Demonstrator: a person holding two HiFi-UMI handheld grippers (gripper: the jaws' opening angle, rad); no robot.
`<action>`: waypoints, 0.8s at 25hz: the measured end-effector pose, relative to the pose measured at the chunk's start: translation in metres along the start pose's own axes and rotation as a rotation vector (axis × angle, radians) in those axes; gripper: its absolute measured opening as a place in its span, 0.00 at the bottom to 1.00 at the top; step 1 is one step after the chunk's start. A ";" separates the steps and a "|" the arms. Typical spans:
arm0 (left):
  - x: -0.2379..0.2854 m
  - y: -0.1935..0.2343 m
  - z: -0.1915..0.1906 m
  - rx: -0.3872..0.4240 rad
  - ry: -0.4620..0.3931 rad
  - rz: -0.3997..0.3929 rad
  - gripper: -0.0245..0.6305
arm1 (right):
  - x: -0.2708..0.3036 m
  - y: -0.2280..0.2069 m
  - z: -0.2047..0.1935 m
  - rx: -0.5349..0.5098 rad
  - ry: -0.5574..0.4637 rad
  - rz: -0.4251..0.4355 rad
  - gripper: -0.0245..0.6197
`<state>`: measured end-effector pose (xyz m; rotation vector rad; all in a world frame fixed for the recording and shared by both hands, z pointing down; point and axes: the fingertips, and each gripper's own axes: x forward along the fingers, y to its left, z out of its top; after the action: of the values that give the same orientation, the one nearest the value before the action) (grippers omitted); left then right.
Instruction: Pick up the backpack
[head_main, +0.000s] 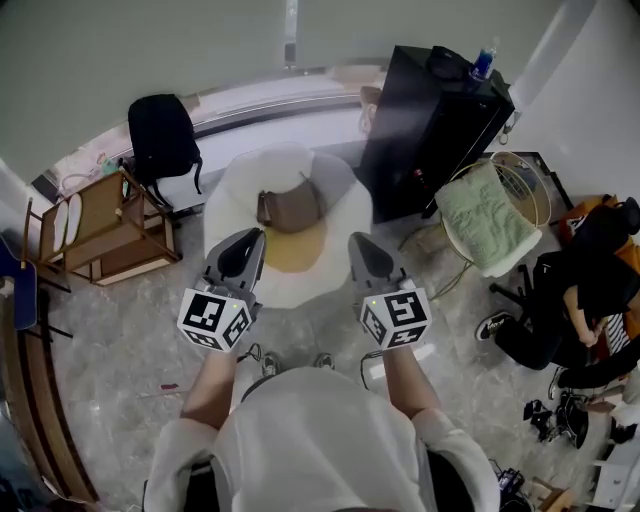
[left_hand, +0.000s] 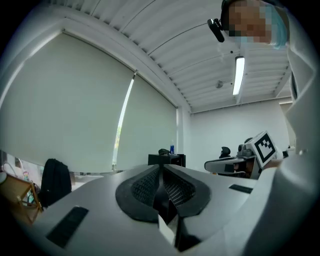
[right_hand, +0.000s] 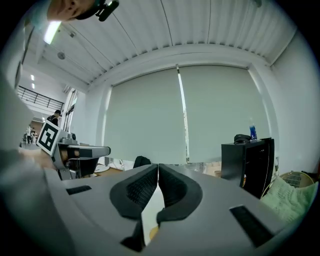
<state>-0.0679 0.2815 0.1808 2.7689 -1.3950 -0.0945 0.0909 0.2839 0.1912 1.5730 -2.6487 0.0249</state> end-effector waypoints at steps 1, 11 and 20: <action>0.002 -0.002 0.000 0.006 0.003 0.006 0.11 | -0.001 -0.004 0.000 0.004 0.003 0.002 0.08; 0.011 -0.014 -0.011 -0.015 -0.028 0.103 0.11 | -0.006 -0.036 -0.013 0.009 0.027 0.051 0.08; 0.021 -0.022 -0.027 -0.034 -0.002 0.139 0.11 | 0.000 -0.053 -0.023 0.018 0.044 0.085 0.08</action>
<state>-0.0359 0.2782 0.2053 2.6360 -1.5654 -0.1157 0.1387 0.2596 0.2137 1.4463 -2.6867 0.0868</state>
